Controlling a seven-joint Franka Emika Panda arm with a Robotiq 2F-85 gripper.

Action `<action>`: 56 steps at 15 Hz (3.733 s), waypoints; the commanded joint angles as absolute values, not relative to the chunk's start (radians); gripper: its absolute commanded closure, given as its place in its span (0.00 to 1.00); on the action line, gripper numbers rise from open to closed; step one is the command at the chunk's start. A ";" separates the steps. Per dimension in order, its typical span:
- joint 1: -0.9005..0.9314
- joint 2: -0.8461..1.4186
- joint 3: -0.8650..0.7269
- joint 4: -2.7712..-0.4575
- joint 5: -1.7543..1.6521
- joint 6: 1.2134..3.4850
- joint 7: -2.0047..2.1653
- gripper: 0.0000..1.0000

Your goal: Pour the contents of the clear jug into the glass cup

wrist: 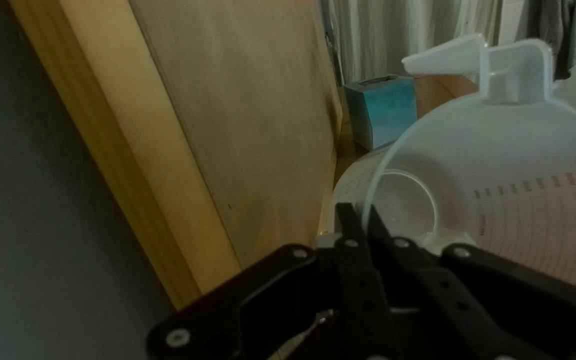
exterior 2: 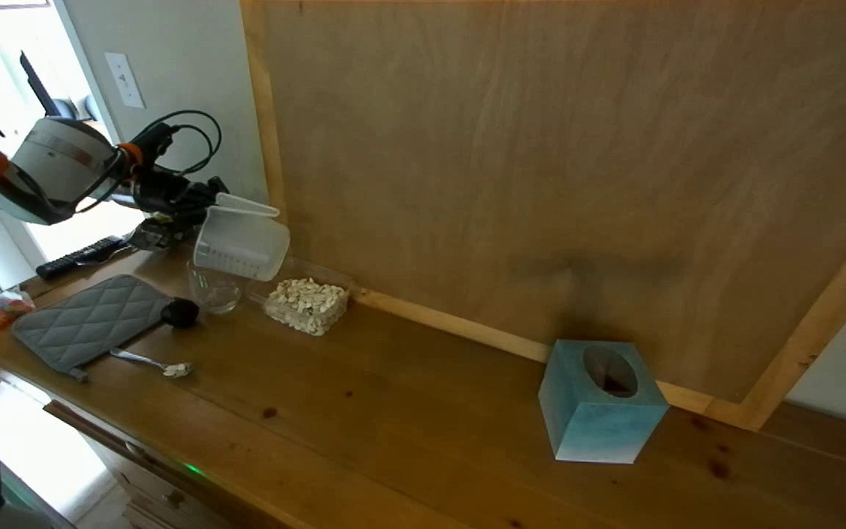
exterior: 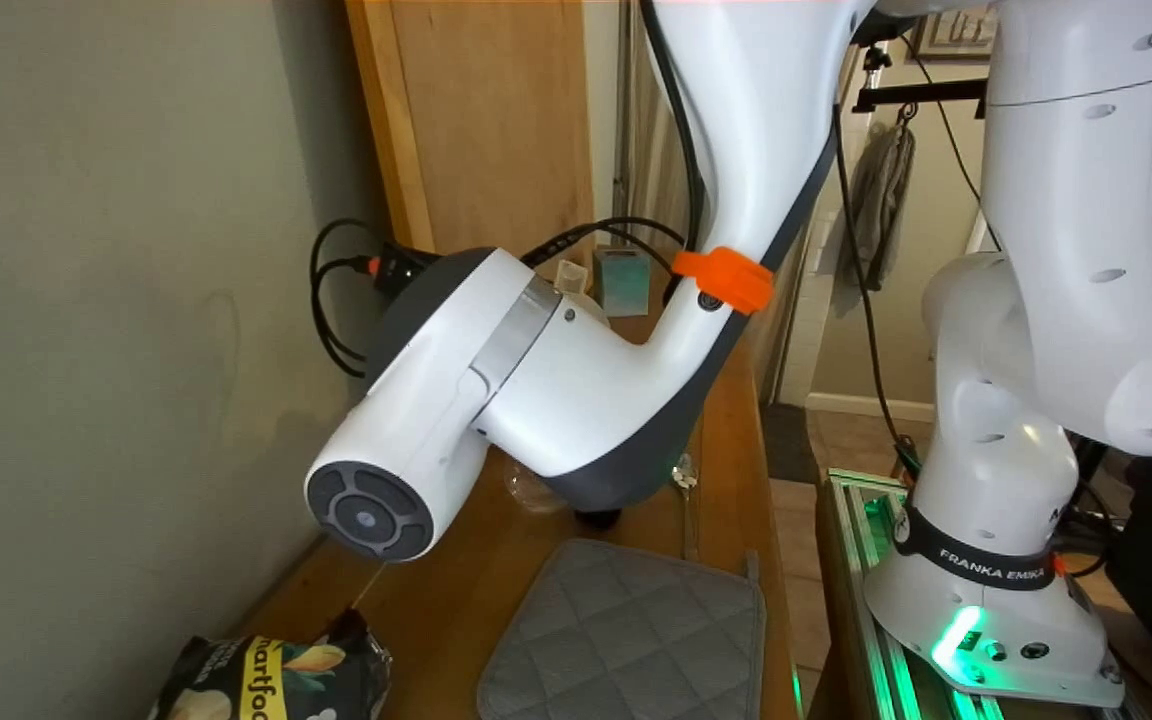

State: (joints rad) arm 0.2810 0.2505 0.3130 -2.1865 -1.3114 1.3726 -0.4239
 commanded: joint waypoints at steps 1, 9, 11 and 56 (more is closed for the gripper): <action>0.264 0.204 0.312 -2.189 -1.259 1.412 -0.430 0.99; 0.245 0.143 0.295 -2.193 -1.178 1.468 -0.420 0.99; 0.239 0.127 0.289 -2.196 -1.157 1.484 -0.419 0.99; -0.112 -0.275 -0.315 -2.249 -0.441 1.808 -0.421 0.99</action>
